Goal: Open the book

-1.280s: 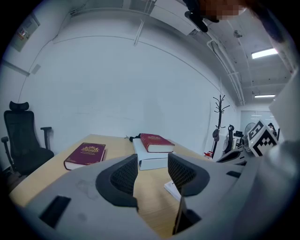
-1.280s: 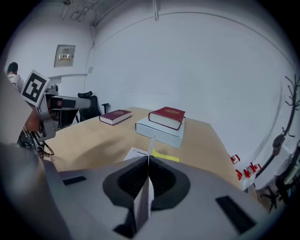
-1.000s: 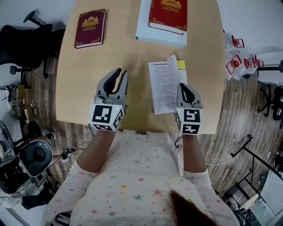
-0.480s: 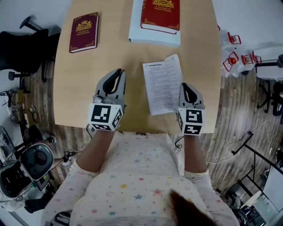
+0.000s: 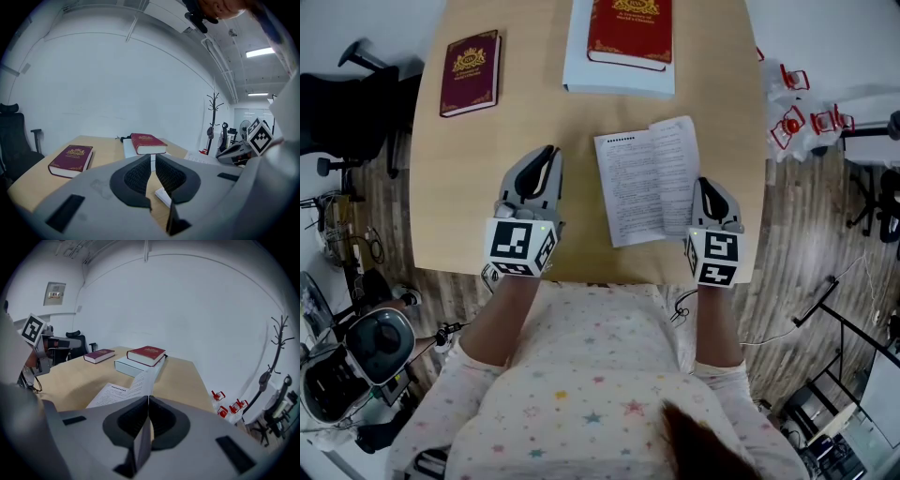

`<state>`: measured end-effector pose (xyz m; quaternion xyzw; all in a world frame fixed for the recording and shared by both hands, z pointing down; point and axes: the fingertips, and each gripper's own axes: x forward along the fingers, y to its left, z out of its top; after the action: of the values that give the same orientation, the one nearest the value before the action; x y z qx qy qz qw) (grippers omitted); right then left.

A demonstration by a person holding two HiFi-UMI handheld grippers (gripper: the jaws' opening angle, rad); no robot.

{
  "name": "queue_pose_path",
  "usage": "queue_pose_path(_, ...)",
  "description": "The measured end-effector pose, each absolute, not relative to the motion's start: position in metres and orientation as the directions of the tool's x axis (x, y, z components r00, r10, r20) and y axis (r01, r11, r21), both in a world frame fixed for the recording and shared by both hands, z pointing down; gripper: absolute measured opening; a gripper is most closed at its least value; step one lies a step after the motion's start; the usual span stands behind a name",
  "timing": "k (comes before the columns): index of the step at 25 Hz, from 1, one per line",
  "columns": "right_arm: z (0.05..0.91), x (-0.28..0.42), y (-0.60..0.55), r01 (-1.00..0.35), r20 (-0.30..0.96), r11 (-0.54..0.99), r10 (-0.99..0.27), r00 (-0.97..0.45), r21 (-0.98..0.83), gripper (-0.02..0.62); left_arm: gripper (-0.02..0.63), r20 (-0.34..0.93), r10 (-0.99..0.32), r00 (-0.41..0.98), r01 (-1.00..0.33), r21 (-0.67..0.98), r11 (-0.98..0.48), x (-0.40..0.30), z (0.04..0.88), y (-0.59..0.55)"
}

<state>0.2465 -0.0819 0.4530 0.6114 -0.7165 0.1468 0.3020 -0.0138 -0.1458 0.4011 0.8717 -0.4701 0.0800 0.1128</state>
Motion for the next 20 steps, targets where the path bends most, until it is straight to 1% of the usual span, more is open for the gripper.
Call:
queue_pose_path(13,0.473,0.288,-0.084,-0.966,0.638,0.181,-0.77,-0.024,0.182,0.008,0.038,0.273,-0.784,0.557,-0.828,0.115,-0.548,0.008,0.411,-0.145)
queue_pose_path(16,0.478,0.292,-0.085,-0.968,0.642,0.178,-0.766,-0.022,0.179,0.008,0.038,0.281,-0.754,0.593,-0.802,0.131,-0.582,0.023,0.419,-0.142)
queue_pose_path(20,0.484,0.299,-0.086,-0.969,0.646,0.172,-0.763,-0.019,0.175,0.006,0.038,0.295,-0.671,0.68,-0.728,0.167,-0.665,0.06,0.435,-0.132)
